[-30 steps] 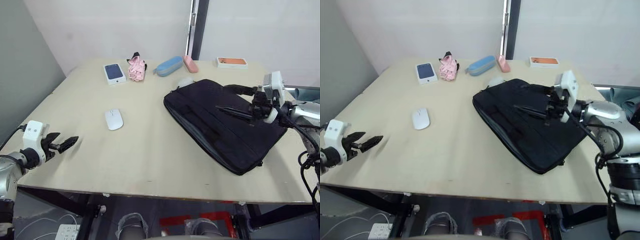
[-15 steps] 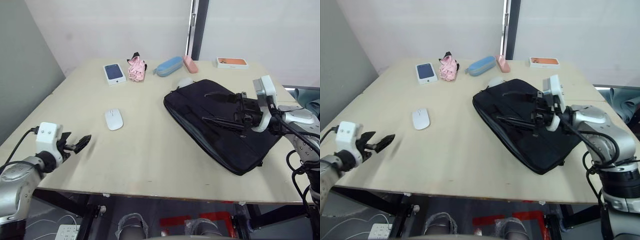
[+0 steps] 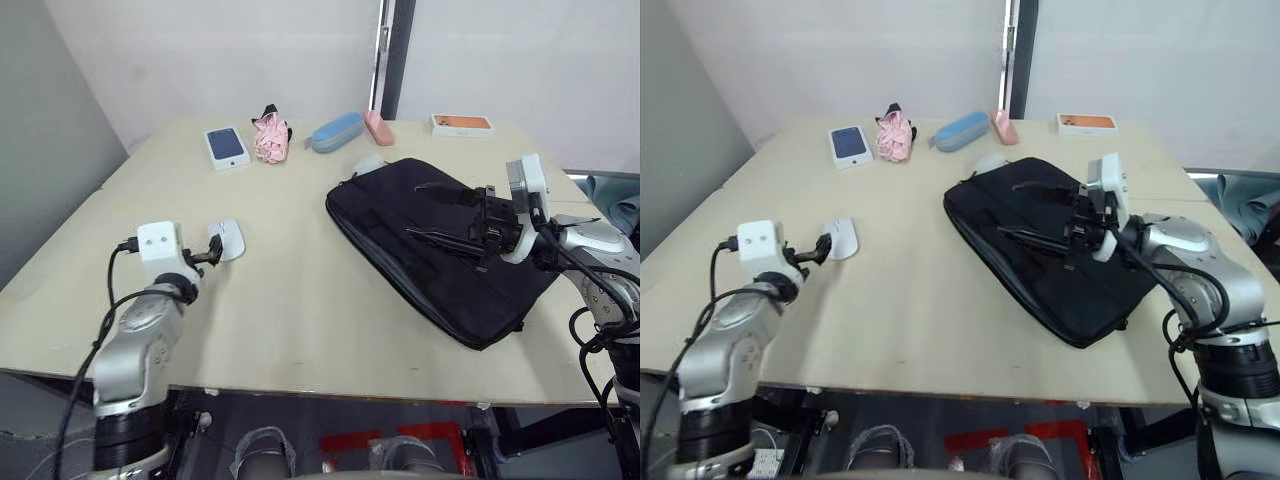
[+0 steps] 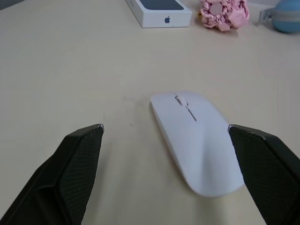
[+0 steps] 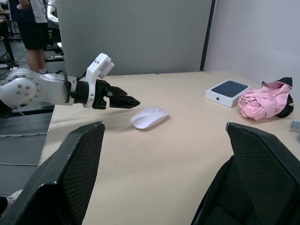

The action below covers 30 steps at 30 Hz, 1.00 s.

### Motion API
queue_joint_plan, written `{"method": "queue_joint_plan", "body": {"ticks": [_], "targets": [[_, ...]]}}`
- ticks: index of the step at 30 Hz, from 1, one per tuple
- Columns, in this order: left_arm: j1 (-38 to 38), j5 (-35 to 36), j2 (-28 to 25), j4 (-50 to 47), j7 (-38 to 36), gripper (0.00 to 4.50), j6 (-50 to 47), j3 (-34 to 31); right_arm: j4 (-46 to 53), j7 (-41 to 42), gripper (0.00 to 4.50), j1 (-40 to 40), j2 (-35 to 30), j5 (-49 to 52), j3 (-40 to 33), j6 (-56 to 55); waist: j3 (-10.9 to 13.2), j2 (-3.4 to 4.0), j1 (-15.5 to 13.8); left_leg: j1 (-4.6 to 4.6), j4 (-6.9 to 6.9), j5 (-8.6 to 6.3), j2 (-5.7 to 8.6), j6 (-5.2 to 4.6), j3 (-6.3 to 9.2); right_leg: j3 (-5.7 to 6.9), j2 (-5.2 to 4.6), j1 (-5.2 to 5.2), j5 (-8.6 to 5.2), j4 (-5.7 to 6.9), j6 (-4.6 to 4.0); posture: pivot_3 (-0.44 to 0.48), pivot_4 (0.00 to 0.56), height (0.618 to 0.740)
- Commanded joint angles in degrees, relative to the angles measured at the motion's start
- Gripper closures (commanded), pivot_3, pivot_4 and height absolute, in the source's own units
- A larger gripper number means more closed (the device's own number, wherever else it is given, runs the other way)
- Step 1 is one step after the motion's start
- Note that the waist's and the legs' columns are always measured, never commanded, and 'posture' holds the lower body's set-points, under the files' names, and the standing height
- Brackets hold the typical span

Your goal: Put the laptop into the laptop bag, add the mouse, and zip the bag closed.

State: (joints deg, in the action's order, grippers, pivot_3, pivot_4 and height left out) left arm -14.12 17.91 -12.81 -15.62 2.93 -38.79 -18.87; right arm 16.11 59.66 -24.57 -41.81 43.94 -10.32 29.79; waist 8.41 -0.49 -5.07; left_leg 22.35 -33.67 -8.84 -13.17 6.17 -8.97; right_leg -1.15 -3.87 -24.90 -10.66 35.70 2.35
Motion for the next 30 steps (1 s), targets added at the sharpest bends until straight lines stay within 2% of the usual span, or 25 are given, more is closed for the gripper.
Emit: {"method": "queue_joint_plan", "body": {"ticks": [1, 6, 16, 30], "targets": [[-2.6, -1.9, 1.0, 1.5, 2.3, 0.04, 1.0, 1.0, 1.0, 0.0, 0.15, -0.5, -0.3, 0.1, -1.3, -1.0, 0.0, 0.0, 0.0, 0.01, 0.0, 0.0, 0.0, -0.01, 0.0, 0.0, 0.01, -0.01, 0.0, 0.0, 0.0, 0.0, 0.15, 0.74], [-5.7, -5.4, 3.9, 6.1, 6.6, 0.04, 3.9, 1.9, 1.6, -0.3, 0.15, -1.2, -0.4, 0.6, -1.2, -0.2, 0.0, 0.0, 0.0, 0.03, 0.01, 0.08, 0.01, -0.13, -0.01, 0.0, 0.01, -0.01, 0.0, -0.06, 0.01, 0.0, 0.15, 0.74], [-10.0, -9.3, 7.0, 13.7, 8.7, 0.04, 7.0, 5.5, 2.9, -1.6, 0.15, -1.4, -0.6, 1.0, -1.2, 0.9, 0.0, -0.02, -0.2, 0.08, 0.03, 0.18, 0.03, -0.3, 0.03, 0.03, 0.0, -0.03, 0.01, -0.09, 0.02, 0.0, 0.15, 0.74], [-10.8, -10.5, 9.4, 16.8, 12.1, 0.04, 6.0, 4.8, 5.1, -3.2, 0.15, 0.0, -0.9, 0.9, -1.4, 1.6, 0.0, -0.02, -0.2, 0.13, 0.08, 0.25, 0.03, -0.41, 0.04, 0.05, -0.01, -0.03, 0.01, -0.2, 0.02, 0.0, 0.15, 0.74]]}}
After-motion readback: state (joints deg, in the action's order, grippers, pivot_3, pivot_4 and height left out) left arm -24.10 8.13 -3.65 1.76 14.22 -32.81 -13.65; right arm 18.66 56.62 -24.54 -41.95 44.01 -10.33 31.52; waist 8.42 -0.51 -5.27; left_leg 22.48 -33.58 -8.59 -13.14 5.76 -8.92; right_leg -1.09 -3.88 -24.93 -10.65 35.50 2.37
